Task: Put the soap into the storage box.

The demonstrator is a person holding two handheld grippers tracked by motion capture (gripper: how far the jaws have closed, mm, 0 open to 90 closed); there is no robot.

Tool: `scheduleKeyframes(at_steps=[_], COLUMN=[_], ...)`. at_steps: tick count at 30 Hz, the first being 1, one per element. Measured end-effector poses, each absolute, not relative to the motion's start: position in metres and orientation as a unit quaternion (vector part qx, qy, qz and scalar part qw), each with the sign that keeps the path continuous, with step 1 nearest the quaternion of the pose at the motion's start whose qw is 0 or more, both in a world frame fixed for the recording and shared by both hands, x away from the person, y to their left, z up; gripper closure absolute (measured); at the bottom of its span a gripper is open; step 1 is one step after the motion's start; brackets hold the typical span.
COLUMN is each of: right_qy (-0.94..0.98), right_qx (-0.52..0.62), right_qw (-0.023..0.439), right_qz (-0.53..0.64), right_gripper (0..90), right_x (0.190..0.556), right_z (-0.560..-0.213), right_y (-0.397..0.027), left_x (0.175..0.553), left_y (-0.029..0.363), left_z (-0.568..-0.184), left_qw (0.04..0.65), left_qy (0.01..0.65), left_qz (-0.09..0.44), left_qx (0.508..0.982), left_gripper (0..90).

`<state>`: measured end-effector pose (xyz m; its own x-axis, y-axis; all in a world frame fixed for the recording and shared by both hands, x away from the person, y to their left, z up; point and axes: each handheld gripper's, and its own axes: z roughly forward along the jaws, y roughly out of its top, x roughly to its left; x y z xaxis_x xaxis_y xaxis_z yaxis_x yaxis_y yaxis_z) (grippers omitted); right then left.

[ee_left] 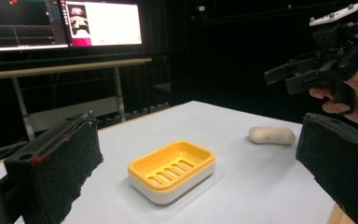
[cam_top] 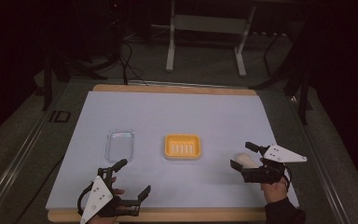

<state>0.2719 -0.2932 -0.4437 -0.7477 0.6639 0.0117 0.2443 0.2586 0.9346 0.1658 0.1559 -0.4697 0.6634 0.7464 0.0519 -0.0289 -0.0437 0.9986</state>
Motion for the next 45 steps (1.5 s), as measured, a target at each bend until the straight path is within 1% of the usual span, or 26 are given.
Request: scheduleKeyframes(at_steps=[3, 10, 17, 18, 20, 21, 22, 25, 30, 34, 36, 38, 42, 45], right_qy=[0.771, 0.777, 0.801, 0.813, 0.818, 0.821, 0.827, 0.844, 0.864, 0.885, 0.888, 0.891, 0.903, 0.912], right_qx=[0.284, 0.280, 0.259, 0.252, 0.254, 0.251, 0.249, 0.244, 0.231, 0.241, 0.245, 0.247, 0.246, 0.248], right_qw=[0.207, 0.207, 0.194, 0.182, 0.193, 0.185, 0.167, 0.149, 0.147, 0.120, 0.120, 0.102, 0.101, 0.091], right_qz=[0.531, 0.524, 0.504, 0.493, 0.479, 0.478, 0.476, 0.455, 0.422, 0.381, 0.370, 0.366, 0.336, 0.313], right_gripper=[10.0, 10.0, 10.9, 12.0, 12.2, 12.9, 13.0, 13.7, 13.8, 12.9, 11.8, 11.0, 10.9, 10.9], right_x=[0.269, 0.269, 0.271, 0.272, 0.272, 0.274, 0.276, 0.279, 0.281, 0.287, 0.288, 0.289, 0.291, 0.293], right_z=[-0.442, -0.442, -0.440, -0.439, -0.438, -0.437, -0.437, -0.437, -0.440, -0.439, -0.438, -0.437, -0.435, -0.434], right_y=[-0.292, -0.292, -0.289, -0.287, -0.285, -0.286, -0.286, -0.285, -0.280, -0.278, -0.278, -0.278, -0.276, -0.274], left_x=[0.164, 0.164, 0.166, 0.166, 0.166, 0.166, 0.166, 0.165, 0.165, 0.165, 0.165, 0.165, 0.165, 0.165], left_y=[0.154, 0.152, 0.155, 0.155, 0.155, 0.156, 0.156, 0.156, 0.155, 0.154, 0.155, 0.154, 0.154, 0.153], left_z=[-0.469, -0.468, -0.470, -0.471, -0.471, -0.471, -0.471, -0.472, -0.472, -0.472, -0.472, -0.473, -0.473, -0.473], left_qw=[0.632, 0.624, 0.623, 0.622, 0.621, 0.621, 0.621, 0.620, 0.616, 0.618, 0.618, 0.618, 0.615, 0.613], left_qy=[0.267, 0.264, 0.274, 0.275, 0.276, 0.277, 0.278, 0.277, 0.275, 0.275, 0.275, 0.277, 0.275, 0.273], left_qz=[0.305, 0.299, 0.288, 0.288, 0.288, 0.284, 0.284, 0.283, 0.279, 0.275, 0.275, 0.273, 0.271, 0.272], left_qx=[0.661, 0.672, 0.673, 0.675, 0.675, 0.676, 0.675, 0.677, 0.684, 0.683, 0.683, 0.684, 0.688, 0.689], left_gripper=[0.0, 0.0, 0.0, 0.0, 0.0, 0.0, 0.0, 0.0, 0.0, 0.0, 0.0, 0.0, 0.0, 0.0])
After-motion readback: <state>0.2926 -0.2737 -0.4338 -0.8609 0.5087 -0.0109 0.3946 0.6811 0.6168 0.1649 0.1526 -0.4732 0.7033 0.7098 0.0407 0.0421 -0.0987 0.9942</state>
